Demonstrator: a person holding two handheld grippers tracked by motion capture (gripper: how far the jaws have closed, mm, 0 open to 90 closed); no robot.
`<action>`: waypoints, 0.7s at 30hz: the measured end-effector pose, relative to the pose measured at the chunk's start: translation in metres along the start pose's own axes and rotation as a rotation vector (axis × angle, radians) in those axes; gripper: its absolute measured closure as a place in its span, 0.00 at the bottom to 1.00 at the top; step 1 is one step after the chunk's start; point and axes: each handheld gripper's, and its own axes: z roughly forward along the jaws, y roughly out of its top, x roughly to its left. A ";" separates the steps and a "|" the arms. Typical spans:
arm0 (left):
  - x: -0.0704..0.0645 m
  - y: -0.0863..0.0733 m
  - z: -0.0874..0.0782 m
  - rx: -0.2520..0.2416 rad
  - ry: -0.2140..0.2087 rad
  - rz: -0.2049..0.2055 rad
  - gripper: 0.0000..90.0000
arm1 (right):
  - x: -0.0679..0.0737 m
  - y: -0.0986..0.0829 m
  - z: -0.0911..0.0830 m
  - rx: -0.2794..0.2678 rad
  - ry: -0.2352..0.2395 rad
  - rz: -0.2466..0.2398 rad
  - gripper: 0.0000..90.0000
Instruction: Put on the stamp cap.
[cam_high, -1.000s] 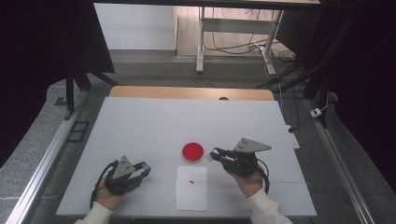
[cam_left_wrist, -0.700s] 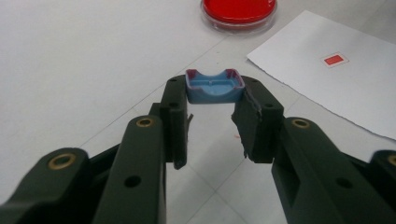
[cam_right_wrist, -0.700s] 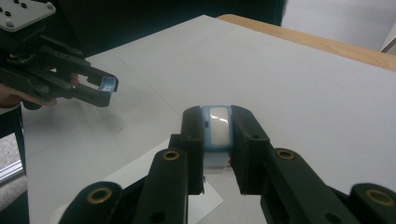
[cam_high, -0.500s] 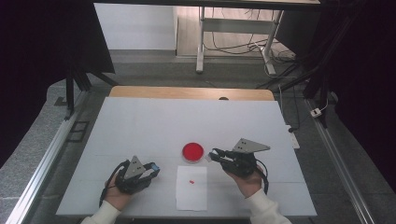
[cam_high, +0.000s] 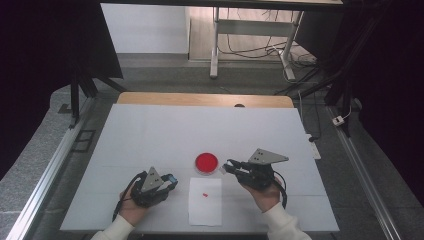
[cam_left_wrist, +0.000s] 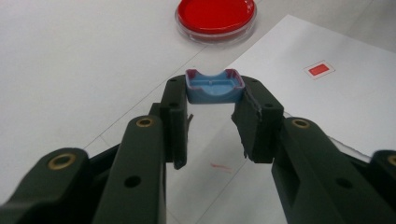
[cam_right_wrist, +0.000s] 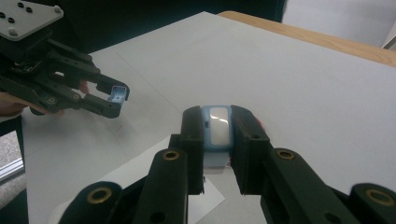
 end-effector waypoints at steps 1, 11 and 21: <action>-0.001 0.001 0.001 0.000 -0.002 0.004 0.72 | 0.000 0.000 0.000 0.000 0.000 0.000 0.84; -0.005 0.008 0.011 0.004 -0.013 0.017 0.72 | 0.000 -0.001 0.000 0.002 0.000 0.000 0.84; -0.013 0.018 0.025 -0.001 -0.034 0.032 0.72 | 0.000 -0.002 0.001 0.002 -0.003 0.001 0.84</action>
